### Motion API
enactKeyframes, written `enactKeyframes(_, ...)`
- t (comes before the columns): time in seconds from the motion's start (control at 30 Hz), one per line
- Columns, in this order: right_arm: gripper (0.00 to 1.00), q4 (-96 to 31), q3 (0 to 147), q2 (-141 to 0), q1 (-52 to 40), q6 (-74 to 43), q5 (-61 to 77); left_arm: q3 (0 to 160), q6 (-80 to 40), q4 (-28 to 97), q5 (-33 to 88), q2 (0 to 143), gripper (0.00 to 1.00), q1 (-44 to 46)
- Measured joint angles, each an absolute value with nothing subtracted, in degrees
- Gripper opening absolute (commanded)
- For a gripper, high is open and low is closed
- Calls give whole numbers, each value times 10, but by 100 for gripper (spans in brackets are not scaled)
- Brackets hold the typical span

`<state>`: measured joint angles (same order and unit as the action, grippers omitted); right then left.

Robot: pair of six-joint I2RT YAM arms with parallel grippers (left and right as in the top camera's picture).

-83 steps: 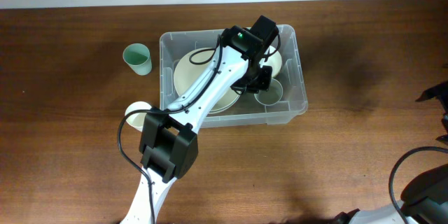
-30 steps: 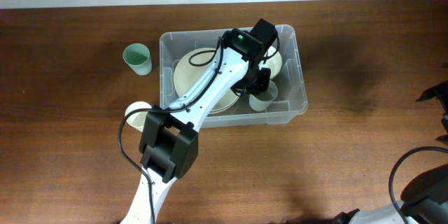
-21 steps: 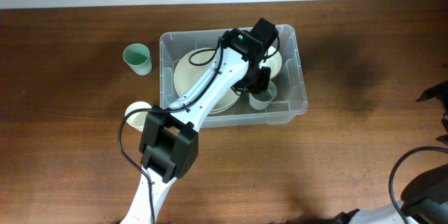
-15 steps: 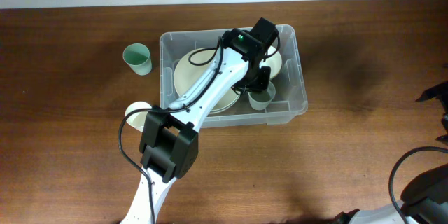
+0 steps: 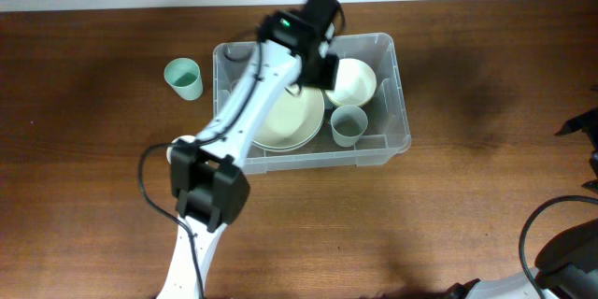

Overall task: Pack container
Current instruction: 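Move the left gripper back to the mint cup at left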

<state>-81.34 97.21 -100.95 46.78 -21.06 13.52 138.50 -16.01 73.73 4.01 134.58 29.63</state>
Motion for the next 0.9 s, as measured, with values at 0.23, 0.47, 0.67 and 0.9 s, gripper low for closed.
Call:
enactKeyframes(0.23,99,-813,972,-1009,468,-210,135,1576,-139,839,-14,1345,99,227)
enactKeyframes(0.47,99,-813,972,-1009,468,-210,135,1613,-160,930,-37,1345,99,73)
enactKeyframes(0.67,99,-813,972,-1009,468,-211,135,1575,-171,931,-13,1345,99,-59)
enactKeyframes(0.9,99,-813,972,-1009,468,-210,135,1467,-169,872,11,1348,99,-95)
